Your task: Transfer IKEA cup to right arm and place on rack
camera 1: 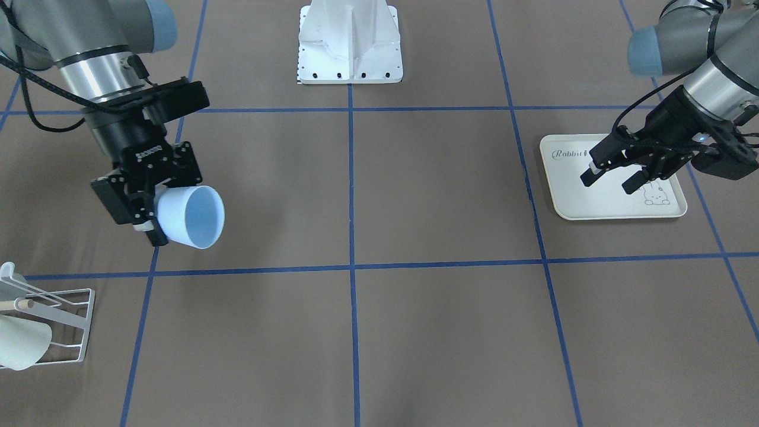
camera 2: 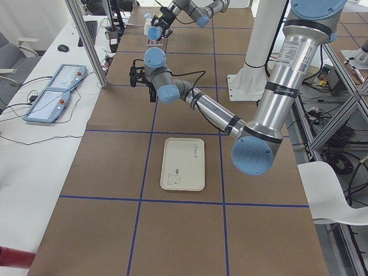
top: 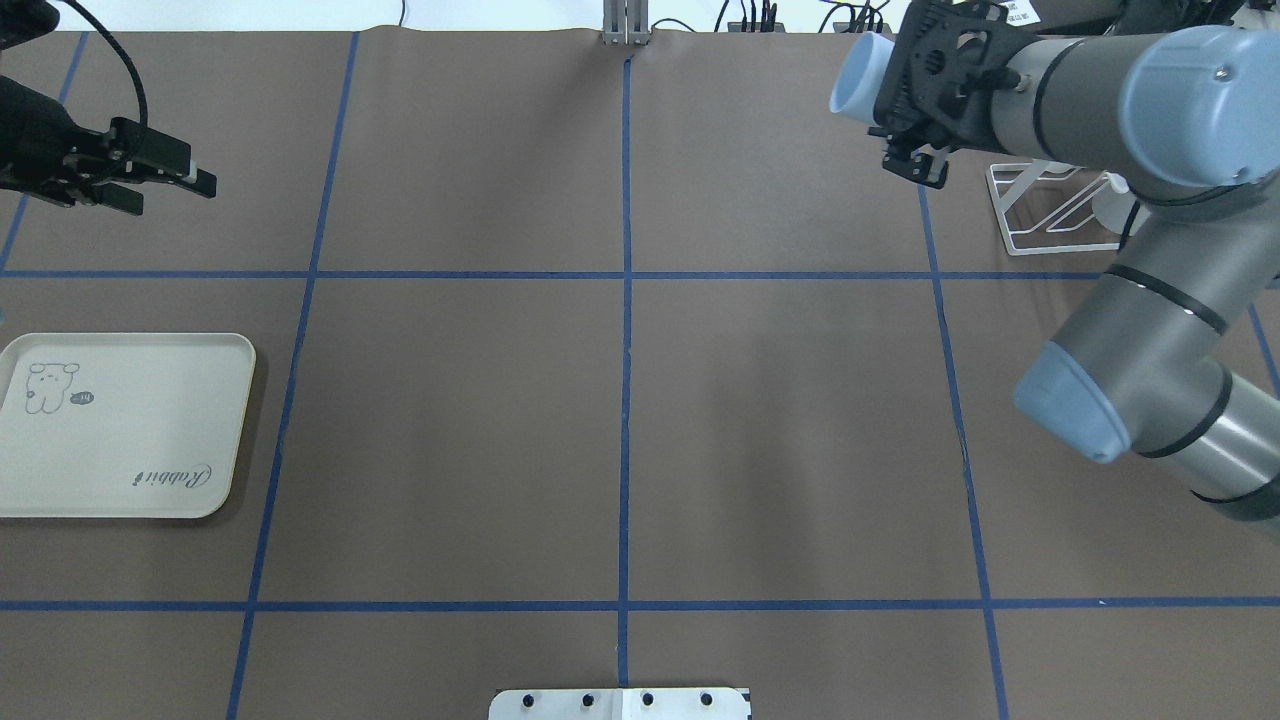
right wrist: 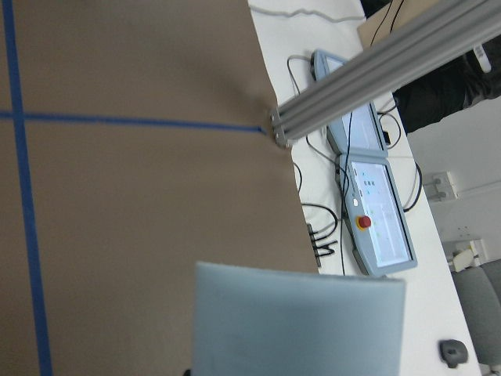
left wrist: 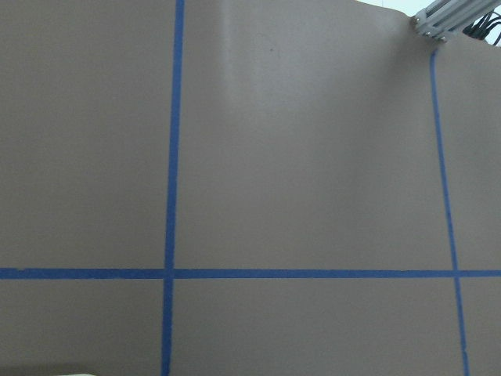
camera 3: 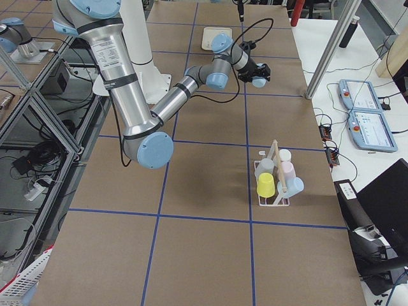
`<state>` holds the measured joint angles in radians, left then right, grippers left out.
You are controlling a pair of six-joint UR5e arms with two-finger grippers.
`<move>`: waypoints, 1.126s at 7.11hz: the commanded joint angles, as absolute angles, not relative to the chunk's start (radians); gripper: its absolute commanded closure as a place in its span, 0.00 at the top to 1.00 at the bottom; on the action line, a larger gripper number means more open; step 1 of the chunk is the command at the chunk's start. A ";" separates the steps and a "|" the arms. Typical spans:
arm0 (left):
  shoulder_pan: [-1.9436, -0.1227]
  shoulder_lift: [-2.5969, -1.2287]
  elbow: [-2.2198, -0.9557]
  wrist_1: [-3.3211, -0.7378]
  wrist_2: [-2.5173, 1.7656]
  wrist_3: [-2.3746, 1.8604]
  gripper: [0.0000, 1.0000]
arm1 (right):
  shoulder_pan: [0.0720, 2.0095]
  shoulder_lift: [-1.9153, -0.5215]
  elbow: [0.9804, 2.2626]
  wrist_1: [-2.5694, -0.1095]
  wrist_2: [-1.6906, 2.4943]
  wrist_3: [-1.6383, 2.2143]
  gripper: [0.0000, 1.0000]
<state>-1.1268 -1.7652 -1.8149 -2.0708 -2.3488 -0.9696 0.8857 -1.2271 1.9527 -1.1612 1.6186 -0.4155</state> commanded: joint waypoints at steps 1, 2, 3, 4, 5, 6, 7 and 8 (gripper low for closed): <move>-1.127 -1.746 -1.815 -2.074 -2.347 -0.954 1.00 | 0.968 -1.363 1.999 -1.244 1.562 -0.869 0.50; -1.126 -1.746 -1.816 -2.074 -2.349 -0.956 1.00 | 0.965 -1.411 1.999 -1.246 1.404 -1.093 0.48; -1.126 -1.746 -1.818 -2.074 -2.349 -0.960 1.00 | 0.965 -1.445 1.999 -1.246 1.338 -1.290 0.48; -1.124 -1.746 -1.819 -2.075 -2.349 -0.965 1.00 | 0.963 -1.451 1.982 -1.249 1.303 -1.434 0.49; -1.124 -1.746 -1.824 -2.075 -2.350 -0.968 1.00 | 0.960 -1.462 1.944 -1.249 1.223 -1.535 0.49; -1.124 -1.746 -1.827 -2.075 -2.350 -0.968 1.00 | 0.936 -1.476 1.896 -1.249 1.154 -1.580 0.49; -1.124 -1.746 -1.828 -2.075 -2.352 -0.969 1.00 | 0.886 -1.477 1.878 -1.249 1.034 -1.623 0.49; -1.124 -1.746 -1.829 -2.075 -2.352 -0.969 1.00 | 0.868 -1.483 1.875 -1.250 1.007 -1.623 0.49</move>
